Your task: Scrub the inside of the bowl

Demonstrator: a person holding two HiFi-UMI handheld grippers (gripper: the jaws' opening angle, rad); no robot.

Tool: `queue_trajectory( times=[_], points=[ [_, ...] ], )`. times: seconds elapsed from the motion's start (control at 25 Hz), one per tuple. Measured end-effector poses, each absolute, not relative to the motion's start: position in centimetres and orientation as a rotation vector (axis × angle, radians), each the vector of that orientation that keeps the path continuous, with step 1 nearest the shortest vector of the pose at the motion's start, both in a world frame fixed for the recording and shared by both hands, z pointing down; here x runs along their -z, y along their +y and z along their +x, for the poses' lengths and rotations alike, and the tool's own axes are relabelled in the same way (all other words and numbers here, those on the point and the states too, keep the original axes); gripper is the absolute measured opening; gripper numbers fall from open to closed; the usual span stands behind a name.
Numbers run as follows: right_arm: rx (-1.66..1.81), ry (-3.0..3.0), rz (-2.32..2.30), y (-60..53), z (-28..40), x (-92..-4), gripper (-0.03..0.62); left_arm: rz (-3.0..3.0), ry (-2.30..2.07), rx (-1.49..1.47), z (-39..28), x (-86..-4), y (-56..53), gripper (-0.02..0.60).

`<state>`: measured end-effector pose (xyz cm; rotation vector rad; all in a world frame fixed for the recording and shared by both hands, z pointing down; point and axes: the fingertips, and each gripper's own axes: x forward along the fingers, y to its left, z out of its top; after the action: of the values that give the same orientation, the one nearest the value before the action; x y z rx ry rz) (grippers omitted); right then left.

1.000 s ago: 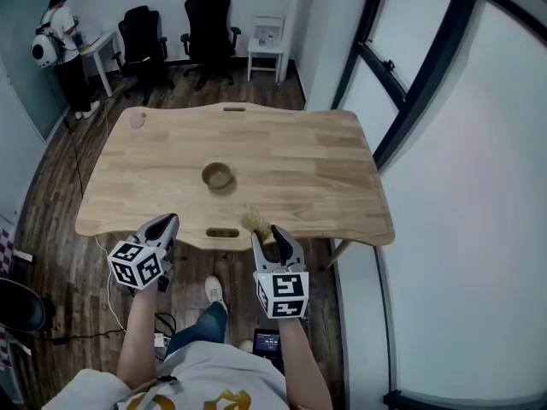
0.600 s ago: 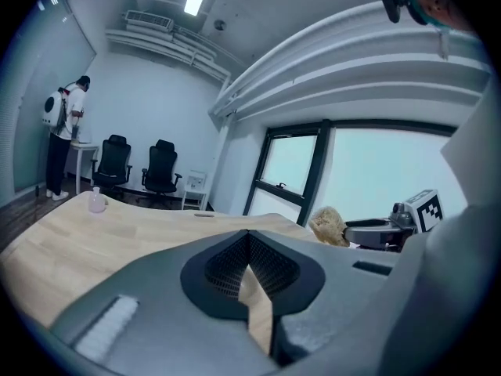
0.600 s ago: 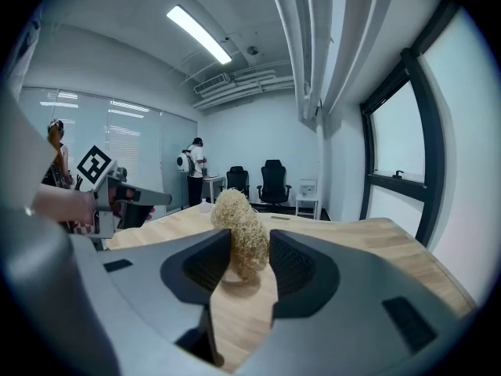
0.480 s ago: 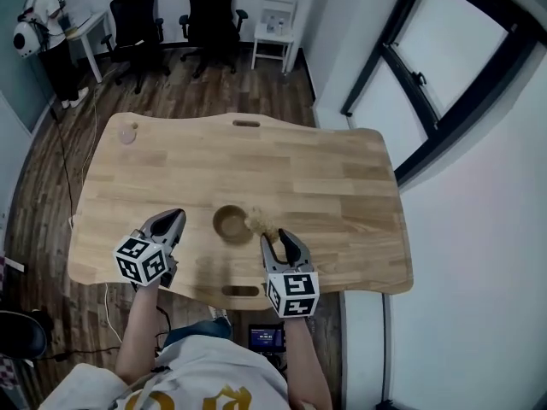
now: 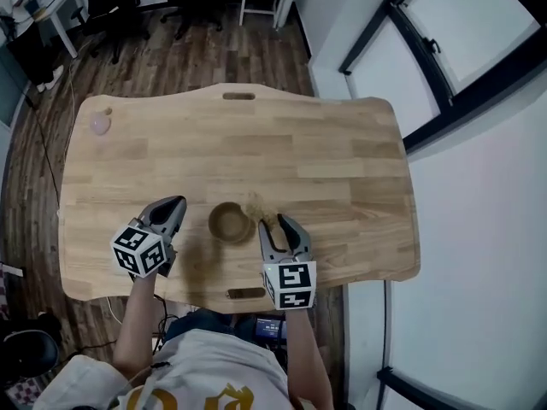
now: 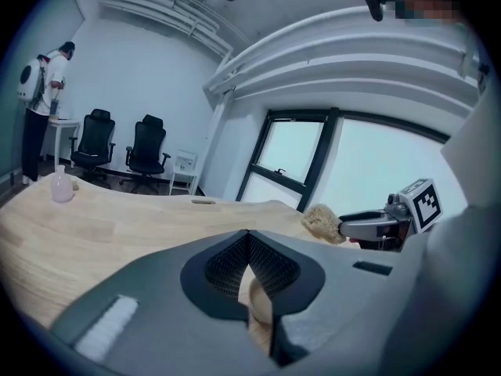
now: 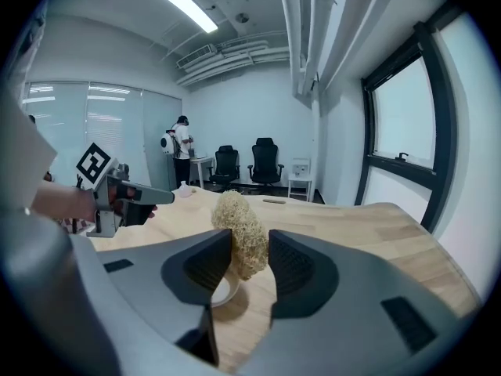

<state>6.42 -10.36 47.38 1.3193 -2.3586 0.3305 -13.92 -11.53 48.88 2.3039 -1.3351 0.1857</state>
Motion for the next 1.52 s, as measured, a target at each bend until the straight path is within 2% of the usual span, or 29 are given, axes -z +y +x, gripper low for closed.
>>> queue_trajectory(
  times=[0.48, 0.64, 0.96, 1.28, 1.52],
  points=[
    [-0.310, -2.342, 1.207, -10.3, 5.3, -48.8, 0.147, 2.233, -1.200, -0.269, -12.6, -52.6, -11.3, 0.006],
    [-0.264, -2.299, 1.131, -9.7, 4.8, -50.3, 0.147, 2.207, -1.073, -0.326, -11.3, -54.8, -10.2, 0.085],
    [-0.099, -2.157, 0.977, -8.8, 4.3, -53.4, 0.147, 1.998, -0.917, -0.342, -10.0, -60.0, -9.8, 0.154],
    [0.000, -2.076, 0.850, -8.6, 3.4, -55.2, 0.147, 1.953, -0.840, -0.564, -7.7, -62.4, -10.8, 0.153],
    [0.004, -2.080, 0.817, -8.5, 2.6, -55.2, 0.147, 1.909, -0.804, -0.619, -6.9, -63.8, -11.1, 0.153]
  ],
)
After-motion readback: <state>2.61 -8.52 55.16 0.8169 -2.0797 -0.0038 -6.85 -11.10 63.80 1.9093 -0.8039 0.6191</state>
